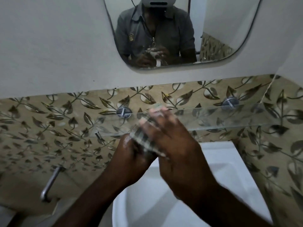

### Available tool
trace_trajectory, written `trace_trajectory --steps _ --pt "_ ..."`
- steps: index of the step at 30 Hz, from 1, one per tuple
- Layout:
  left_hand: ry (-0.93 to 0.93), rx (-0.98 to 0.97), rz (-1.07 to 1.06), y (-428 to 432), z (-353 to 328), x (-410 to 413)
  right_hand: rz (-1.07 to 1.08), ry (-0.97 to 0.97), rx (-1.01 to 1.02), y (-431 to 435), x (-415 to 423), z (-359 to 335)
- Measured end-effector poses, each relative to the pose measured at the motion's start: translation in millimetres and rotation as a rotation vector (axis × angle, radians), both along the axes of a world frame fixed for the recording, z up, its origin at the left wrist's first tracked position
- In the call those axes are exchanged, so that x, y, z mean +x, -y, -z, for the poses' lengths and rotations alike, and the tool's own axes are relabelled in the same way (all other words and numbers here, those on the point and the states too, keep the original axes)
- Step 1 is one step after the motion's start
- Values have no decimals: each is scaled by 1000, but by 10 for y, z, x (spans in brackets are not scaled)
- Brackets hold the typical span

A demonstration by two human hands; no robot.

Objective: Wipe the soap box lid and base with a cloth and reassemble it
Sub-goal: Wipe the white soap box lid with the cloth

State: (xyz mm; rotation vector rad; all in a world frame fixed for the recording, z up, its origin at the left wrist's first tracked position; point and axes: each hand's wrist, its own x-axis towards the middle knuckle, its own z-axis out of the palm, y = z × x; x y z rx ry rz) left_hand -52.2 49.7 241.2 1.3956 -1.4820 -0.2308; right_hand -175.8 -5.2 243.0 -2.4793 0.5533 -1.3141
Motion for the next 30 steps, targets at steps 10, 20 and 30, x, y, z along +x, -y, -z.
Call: trace_trajectory --steps 10,20,30 --pt "-12 -22 -131 57 40 6 -24 -19 141 133 58 -12" --pt "-654 -17 27 35 35 38 -269 204 747 322 -7 -69" --pt "-1155 -136 18 172 -148 80 -320 260 1022 237 -158 135"
